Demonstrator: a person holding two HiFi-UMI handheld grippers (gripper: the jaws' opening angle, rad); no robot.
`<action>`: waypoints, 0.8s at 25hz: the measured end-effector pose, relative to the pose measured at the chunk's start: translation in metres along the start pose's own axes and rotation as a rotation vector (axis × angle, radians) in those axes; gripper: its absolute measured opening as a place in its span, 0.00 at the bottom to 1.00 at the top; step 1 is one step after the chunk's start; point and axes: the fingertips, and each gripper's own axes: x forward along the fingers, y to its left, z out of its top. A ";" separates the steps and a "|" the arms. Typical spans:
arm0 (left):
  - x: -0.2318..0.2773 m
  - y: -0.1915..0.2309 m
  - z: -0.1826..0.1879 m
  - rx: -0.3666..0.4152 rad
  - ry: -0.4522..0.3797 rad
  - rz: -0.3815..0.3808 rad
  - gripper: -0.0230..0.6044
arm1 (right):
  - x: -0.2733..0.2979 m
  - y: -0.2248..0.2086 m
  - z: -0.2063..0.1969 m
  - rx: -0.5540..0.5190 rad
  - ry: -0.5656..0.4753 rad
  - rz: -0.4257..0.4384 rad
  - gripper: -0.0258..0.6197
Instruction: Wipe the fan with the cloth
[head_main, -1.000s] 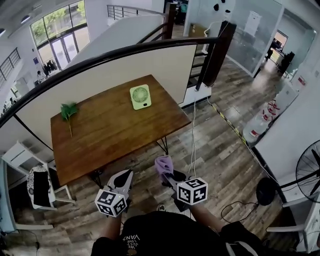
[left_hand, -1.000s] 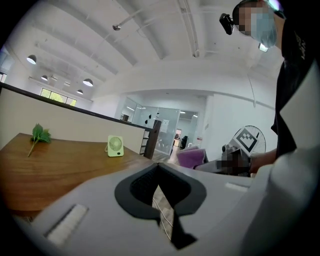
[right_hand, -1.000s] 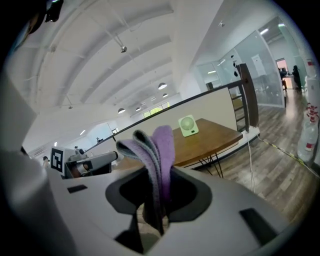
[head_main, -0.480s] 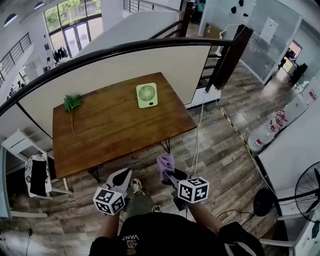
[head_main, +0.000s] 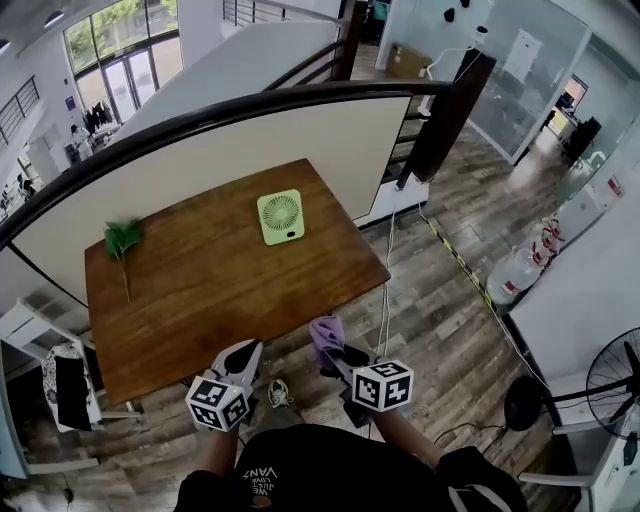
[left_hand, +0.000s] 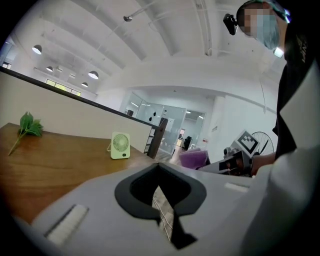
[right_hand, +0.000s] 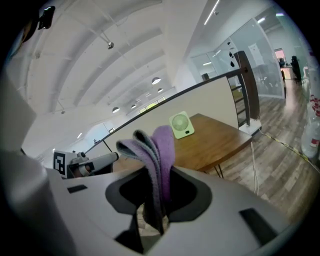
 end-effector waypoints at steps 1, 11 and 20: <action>0.006 0.006 0.003 -0.001 0.004 -0.008 0.06 | 0.008 -0.002 0.005 0.003 0.000 -0.004 0.21; 0.047 0.077 0.029 0.007 0.043 -0.061 0.05 | 0.081 -0.018 0.048 0.044 -0.026 -0.053 0.21; 0.092 0.120 0.023 0.037 0.097 -0.111 0.05 | 0.116 -0.039 0.066 0.065 -0.018 -0.102 0.21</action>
